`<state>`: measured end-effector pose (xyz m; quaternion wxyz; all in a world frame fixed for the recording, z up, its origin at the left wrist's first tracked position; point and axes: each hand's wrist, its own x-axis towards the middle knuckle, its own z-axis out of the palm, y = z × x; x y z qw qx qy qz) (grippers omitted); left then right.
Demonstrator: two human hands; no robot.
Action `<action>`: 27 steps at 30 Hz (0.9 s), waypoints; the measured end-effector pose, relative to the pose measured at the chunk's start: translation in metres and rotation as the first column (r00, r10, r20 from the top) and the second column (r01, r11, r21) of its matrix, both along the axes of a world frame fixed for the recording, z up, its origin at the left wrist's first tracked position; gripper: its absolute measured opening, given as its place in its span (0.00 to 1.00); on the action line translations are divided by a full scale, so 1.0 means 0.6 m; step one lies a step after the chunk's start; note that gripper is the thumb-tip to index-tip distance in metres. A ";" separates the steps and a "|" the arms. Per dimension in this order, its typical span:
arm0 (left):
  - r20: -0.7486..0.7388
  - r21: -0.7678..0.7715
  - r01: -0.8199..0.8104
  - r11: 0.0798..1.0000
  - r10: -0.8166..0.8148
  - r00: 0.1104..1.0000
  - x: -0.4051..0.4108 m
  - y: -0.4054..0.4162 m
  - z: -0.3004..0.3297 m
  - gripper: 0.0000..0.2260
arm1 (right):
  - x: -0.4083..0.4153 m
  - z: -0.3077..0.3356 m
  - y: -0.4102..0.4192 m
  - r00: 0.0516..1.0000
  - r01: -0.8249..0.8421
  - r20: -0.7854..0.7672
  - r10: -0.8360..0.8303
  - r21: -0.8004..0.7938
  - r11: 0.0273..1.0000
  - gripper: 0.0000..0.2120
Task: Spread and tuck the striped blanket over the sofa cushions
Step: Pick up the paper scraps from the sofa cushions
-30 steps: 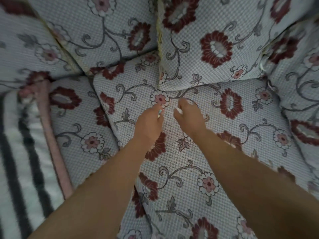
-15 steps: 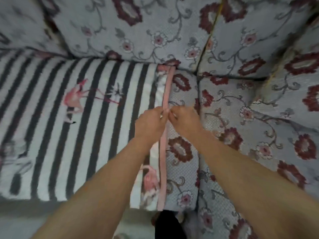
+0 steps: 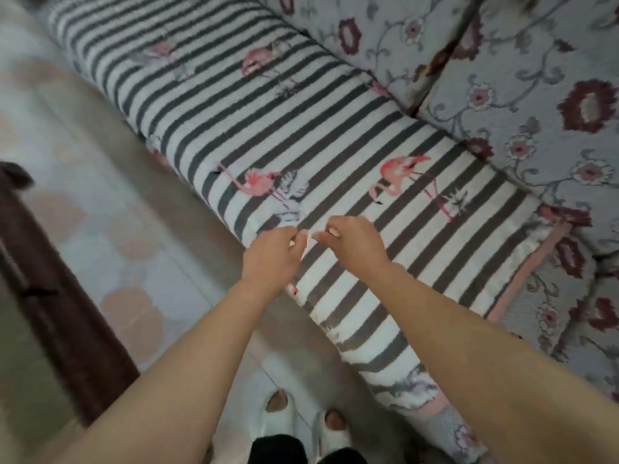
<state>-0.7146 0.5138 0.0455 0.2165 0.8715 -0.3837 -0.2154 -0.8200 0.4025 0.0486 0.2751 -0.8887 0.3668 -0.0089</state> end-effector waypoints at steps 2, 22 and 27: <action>-0.007 -0.008 -0.102 0.995 0.102 0.995 0.030 0.054 -0.001 0.18 | 0.058 -0.001 0.038 0.993 -0.115 -0.010 0.115 -0.020 0.993 0.20; -0.167 0.362 -0.778 0.514 0.857 0.488 -0.097 0.717 -0.200 0.12 | 0.143 -0.221 0.656 0.569 -0.724 -0.179 0.802 0.353 0.593 0.21; -0.224 0.492 -0.806 0.328 0.943 0.247 -0.148 0.837 -0.289 0.11 | 0.116 -0.318 0.791 0.512 -0.686 -0.226 0.829 0.474 0.553 0.17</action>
